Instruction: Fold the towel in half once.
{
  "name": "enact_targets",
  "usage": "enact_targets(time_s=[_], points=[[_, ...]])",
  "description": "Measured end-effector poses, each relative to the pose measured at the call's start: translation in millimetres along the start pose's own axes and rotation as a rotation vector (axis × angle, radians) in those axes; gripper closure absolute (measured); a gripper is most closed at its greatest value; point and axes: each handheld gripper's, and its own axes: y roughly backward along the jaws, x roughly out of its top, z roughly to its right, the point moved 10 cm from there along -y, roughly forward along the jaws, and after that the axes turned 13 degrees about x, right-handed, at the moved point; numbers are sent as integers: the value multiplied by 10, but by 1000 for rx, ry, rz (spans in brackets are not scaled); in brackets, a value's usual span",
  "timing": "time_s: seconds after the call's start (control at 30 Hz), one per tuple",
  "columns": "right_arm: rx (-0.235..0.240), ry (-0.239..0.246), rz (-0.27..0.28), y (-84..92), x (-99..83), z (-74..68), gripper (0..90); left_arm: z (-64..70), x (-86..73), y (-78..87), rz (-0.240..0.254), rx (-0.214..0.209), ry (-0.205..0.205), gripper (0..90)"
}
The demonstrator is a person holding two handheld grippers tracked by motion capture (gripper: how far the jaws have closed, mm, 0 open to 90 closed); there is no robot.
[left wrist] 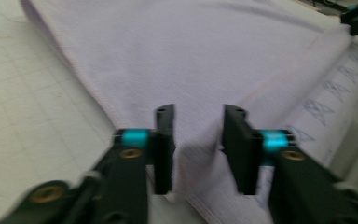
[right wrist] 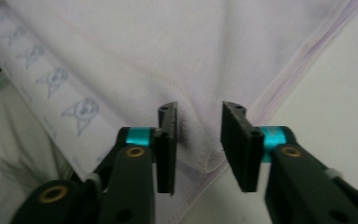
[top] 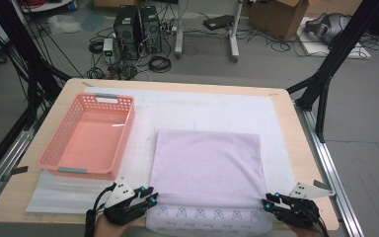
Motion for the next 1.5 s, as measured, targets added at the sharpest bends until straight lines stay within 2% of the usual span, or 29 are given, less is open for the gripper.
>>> enact_targets(time_s=[0.07, 0.13, 0.2, 0.33, 0.53, 0.63, 0.7, 0.77, 0.87, 0.97, 1.03, 1.07, 1.1, 1.17, 1.27, 1.33, 1.37, 1.4, 1.43, 1.47, 1.5], points=[[-13, -7, 56, 38, 93, 43, 578, -101, 105, -30, 34, 29, 28, 512], [-37, -16, 104, 66, 205, 123, 578, -179, 208, -82, 54, 38, 66, 480], [-65, -27, 131, 63, 306, 216, 595, -240, 280, -168, 51, 46, 62, 463], [-138, -32, 104, -45, 431, 460, 623, -350, 346, -447, 2, 62, 62, 465], [-191, -68, 82, -260, 606, 790, 610, -587, 435, -832, -65, 134, 78, 447], [-215, -81, 77, -345, 693, 957, 590, -707, 484, -964, -74, 180, 78, 454], [-235, -93, 70, -399, 725, 1066, 581, -792, 499, -1044, -65, 207, 93, 476], [-250, -104, 48, -446, 742, 1157, 581, -858, 474, -1130, -92, 225, 117, 468], [-255, -126, 49, -493, 789, 1240, 555, -899, 494, -1237, -110, 246, 109, 467], [-258, -134, 48, -534, 839, 1302, 504, -916, 541, -1342, -126, 256, 122, 462], [-264, -141, 42, -564, 851, 1342, 467, -934, 544, -1420, -154, 274, 123, 451], [-266, -144, 35, -581, 851, 1364, 456, -944, 549, -1450, -162, 279, 124, 449], [-269, -143, 30, -596, 852, 1385, 454, -943, 565, -1482, -149, 277, 134, 445], [-278, -150, 24, -617, 849, 1422, 452, -937, 556, -1538, -173, 282, 128, 443], [-284, -158, -5, -670, 817, 1465, 468, -909, 569, -1574, -175, 286, 99, 475], [-296, -146, -12, -684, 813, 1476, 503, -904, 569, -1580, -174, 299, 85, 535], [-297, -136, -16, -686, 817, 1476, 545, -892, 567, -1581, -174, 301, 70, 592], [-290, -136, -15, -690, 818, 1466, 582, -859, 568, -1583, -173, 281, 46, 650], [-285, -137, -14, -692, 819, 1459, 635, -812, 569, -1588, -170, 260, 26, 748], [-268, -141, -11, -701, 822, 1438, 754, -792, 570, -1591, -169, 270, 3, 821], [-232, -158, -3, -722, 823, 1399, 829, -791, 568, -1589, -172, 271, 9, 833]])
